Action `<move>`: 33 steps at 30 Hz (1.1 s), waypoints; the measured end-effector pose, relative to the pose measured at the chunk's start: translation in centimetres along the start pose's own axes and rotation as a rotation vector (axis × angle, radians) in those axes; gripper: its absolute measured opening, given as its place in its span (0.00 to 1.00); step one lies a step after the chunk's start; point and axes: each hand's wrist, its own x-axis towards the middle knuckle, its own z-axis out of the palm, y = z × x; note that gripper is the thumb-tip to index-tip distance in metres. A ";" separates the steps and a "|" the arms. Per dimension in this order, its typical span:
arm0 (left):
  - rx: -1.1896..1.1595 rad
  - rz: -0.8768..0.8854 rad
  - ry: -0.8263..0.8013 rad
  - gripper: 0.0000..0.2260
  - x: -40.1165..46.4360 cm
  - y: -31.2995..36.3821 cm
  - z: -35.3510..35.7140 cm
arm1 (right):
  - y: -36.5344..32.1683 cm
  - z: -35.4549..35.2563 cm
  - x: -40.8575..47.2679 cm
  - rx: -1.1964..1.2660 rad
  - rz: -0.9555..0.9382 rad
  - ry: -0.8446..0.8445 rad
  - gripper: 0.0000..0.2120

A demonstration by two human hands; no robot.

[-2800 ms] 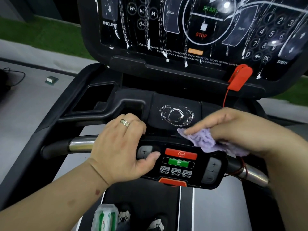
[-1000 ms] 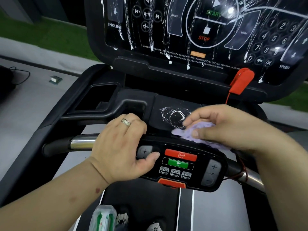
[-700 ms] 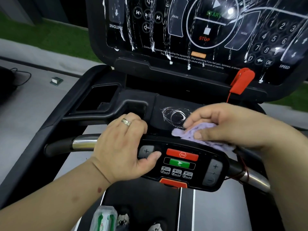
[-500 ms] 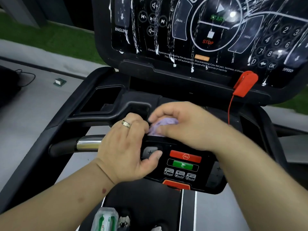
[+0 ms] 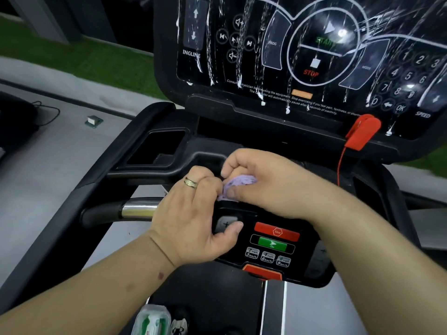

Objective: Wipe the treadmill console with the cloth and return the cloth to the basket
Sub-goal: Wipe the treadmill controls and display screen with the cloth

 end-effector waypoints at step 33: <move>0.173 -0.042 -0.198 0.25 -1.2 -2.3 -1.6 | 1.3 3.6 -8.8 -0.321 -0.125 0.537 0.15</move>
